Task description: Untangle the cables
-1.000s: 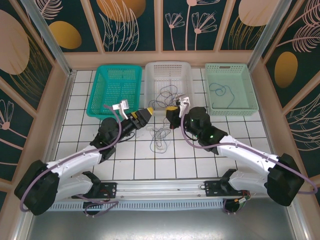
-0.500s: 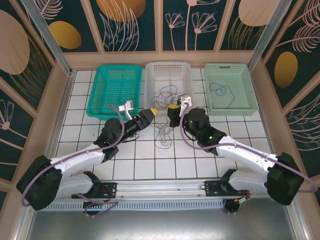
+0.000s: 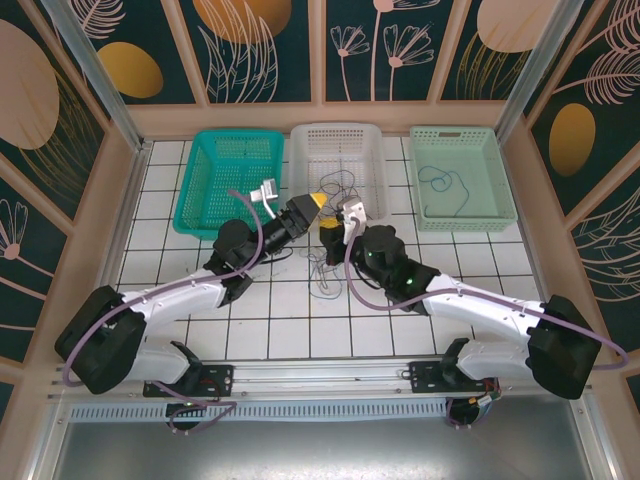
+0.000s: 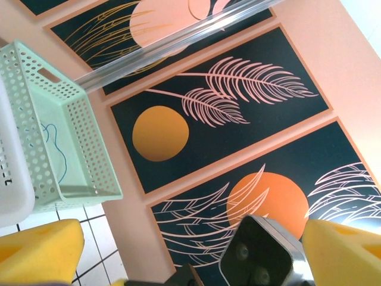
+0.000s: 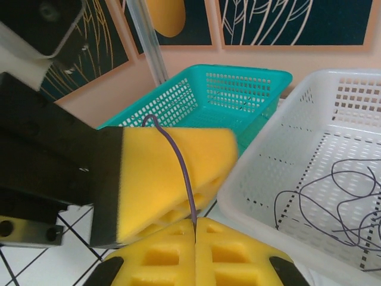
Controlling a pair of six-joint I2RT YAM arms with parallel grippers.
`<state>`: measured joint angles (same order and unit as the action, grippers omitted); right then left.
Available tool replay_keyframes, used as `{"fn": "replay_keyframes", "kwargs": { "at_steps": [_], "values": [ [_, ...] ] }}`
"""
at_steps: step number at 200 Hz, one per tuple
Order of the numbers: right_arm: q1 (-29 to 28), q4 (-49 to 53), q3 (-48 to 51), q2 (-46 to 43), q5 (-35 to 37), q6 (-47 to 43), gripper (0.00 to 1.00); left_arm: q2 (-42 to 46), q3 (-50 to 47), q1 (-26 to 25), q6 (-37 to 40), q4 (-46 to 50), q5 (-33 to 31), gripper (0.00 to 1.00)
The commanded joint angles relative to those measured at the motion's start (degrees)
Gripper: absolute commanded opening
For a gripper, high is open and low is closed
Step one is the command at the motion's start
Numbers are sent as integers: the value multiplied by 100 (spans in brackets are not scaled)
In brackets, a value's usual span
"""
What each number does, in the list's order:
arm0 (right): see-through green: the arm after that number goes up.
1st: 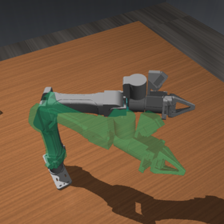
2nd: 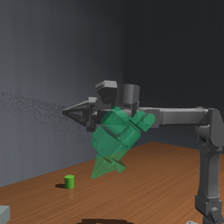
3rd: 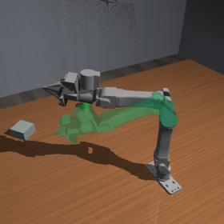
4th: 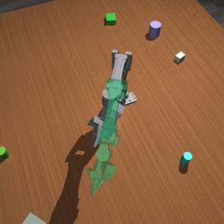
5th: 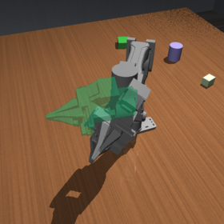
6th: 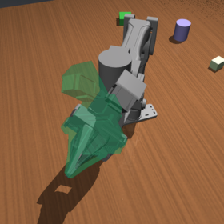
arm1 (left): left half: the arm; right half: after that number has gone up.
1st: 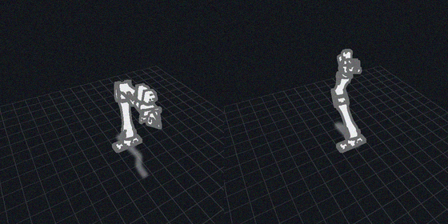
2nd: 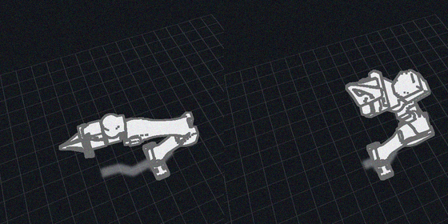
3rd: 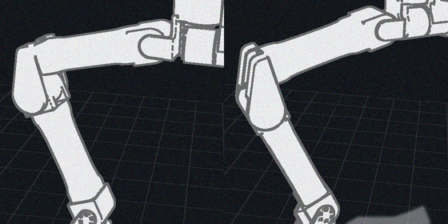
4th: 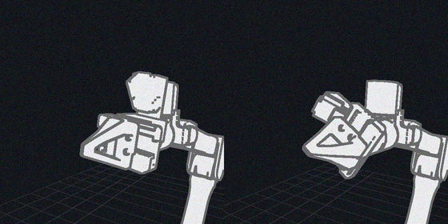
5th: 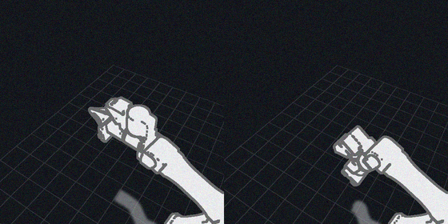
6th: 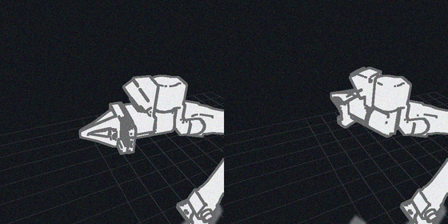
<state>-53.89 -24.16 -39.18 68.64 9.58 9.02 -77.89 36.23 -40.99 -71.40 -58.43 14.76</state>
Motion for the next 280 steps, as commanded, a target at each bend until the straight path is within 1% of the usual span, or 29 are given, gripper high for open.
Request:
{"fn": "replay_keyframes", "kwargs": {
  "at_steps": [1,12,23,33,52,70,84,107,111,113,129,142,148,168,191,237,249,280],
  "values": [
    [-68,-308,112,-26,-41,-155,0,-180,120,-18,-56,-294,1,90],
    [-69,-300,142,-22,-110,-163,0,-251,130,-23,-13,-324,0,85],
    [-70,-282,152,-25,-150,-157,0,-294,156,-16,44,-287,11,76],
    [-69,-260,170,-18,-134,-139,0,-314,150,-23,91,-249,-6,64],
    [-63,-223,196,-5,-172,-125,0,-281,154,-16,198,-170,-73,37],
    [-63,-246,241,12,-229,-94,0,-225,172,-18,298,-115,-116,19],
    [-61,-302,304,5,-229,-38,0,-201,216,-21,361,-76,-89,11],
    [-52,-464,427,-9,-280,32,0,-194,270,-21,402,-115,-2,3],
    [-52,-495,449,-2,-299,31,2,-200,283,-23,399,-124,13,1],
    [-52,-515,462,2,-310,41,5,-200,280,-23,394,-126,16,1],
    [-52,-713,552,48,-381,79,28,-207,306,-23,385,-224,93,0],
    [-54,-910,639,115,-446,131,42,-187,331,-20,366,-287,162,0],
    [-57,-997,669,159,-447,158,46,-177,348,-21,369,-285,183,0],
    [-52,-1235,714,368,-453,241,51,-106,398,-30,403,-256,215,0],
    [-52,-1416,651,665,-387,288,55,-18,514,-24,457,-163,296,0],
    [-52,-1699,443,1191,49,375,55,57,578,-48,357,-242,420,0],
    [-54,-1790,429,1267,101,358,52,83,562,-56,354,-243,441,0],
    [-54,-1774,427,1360,-70,423,49,305,630,-54,499,-103,408,0]
  ]
}}
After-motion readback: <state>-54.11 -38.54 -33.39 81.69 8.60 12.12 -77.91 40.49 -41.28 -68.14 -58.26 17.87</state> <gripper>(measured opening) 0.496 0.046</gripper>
